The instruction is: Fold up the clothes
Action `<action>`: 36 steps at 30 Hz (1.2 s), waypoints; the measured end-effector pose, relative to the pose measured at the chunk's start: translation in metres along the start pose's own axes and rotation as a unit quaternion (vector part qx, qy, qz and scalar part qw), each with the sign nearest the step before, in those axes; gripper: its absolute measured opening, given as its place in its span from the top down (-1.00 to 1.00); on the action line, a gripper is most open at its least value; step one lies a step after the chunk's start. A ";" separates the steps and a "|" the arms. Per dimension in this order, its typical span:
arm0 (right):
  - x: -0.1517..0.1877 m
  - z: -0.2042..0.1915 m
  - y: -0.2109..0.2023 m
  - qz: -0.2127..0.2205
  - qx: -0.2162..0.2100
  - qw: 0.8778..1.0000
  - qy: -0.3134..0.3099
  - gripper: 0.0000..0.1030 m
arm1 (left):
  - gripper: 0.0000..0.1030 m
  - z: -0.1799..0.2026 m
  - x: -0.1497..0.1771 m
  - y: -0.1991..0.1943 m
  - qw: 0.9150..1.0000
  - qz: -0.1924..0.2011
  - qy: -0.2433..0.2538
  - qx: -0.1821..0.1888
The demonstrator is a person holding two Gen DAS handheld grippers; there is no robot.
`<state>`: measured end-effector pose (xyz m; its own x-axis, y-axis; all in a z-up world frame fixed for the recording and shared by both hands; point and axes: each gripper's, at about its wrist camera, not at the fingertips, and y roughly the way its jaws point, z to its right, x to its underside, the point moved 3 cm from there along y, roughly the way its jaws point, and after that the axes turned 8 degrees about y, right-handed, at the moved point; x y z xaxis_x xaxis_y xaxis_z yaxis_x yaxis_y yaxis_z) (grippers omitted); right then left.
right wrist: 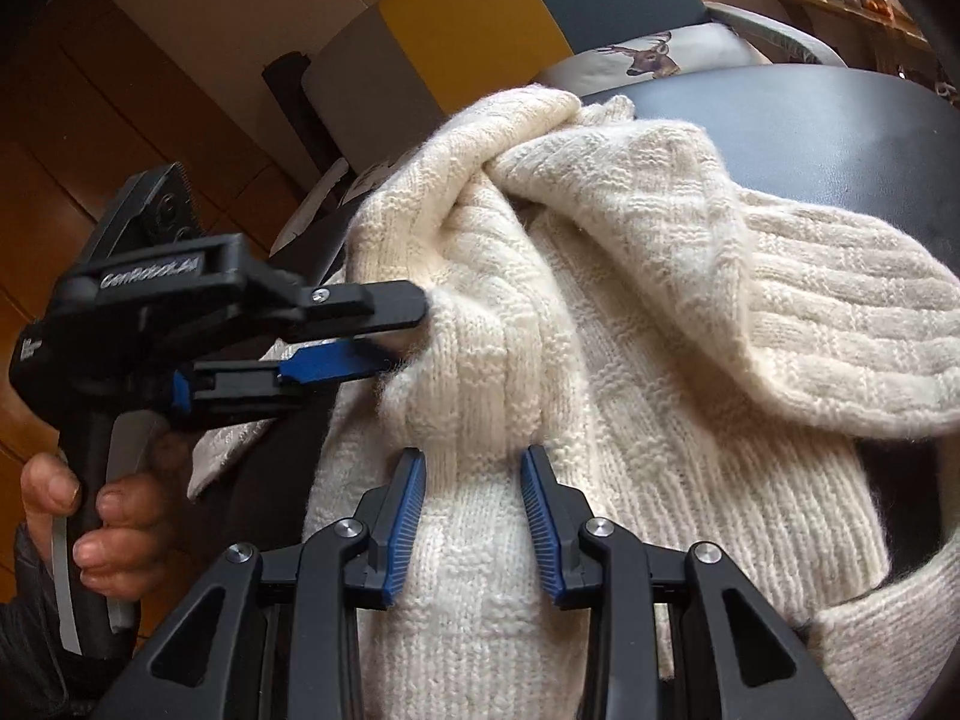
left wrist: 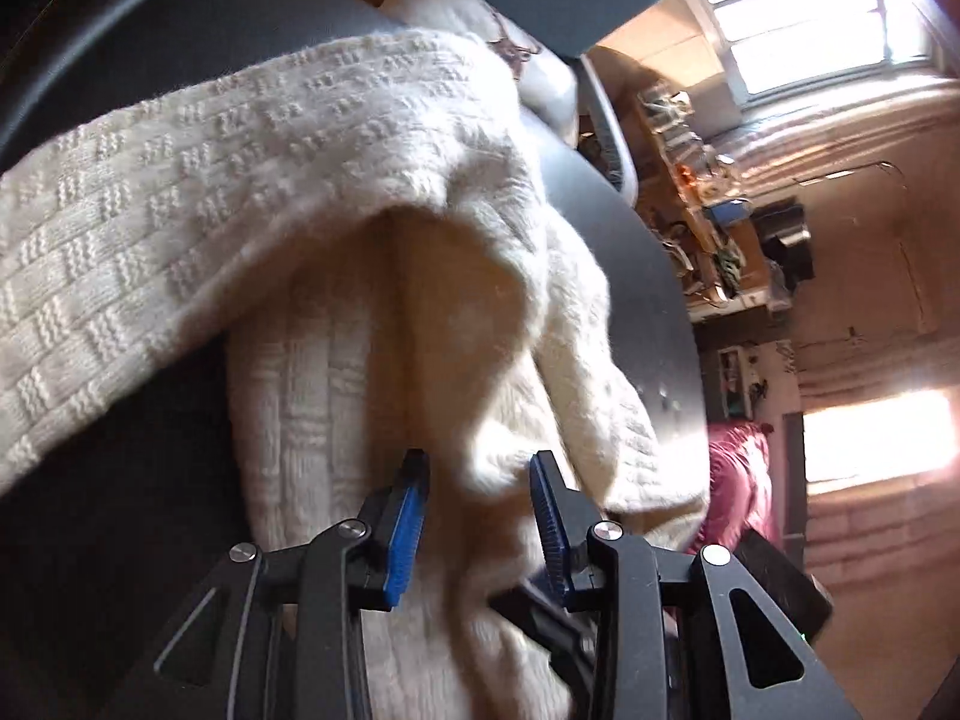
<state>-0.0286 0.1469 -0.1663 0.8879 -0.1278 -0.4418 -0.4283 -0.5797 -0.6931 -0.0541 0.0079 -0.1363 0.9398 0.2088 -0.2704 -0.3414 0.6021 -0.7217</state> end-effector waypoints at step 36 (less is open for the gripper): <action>0.008 0.023 -0.009 0.031 0.136 0.987 -0.078 0.35 | 0.73 -0.242 0.083 -0.247 0.947 0.139 -0.148 -0.248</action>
<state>-0.0214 0.1697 -0.1774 0.8309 -0.0192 -0.5561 -0.5296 -0.3339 -0.7798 0.1057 -0.3100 -0.1350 0.7504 0.5565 -0.3566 -0.4705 0.0709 -0.8795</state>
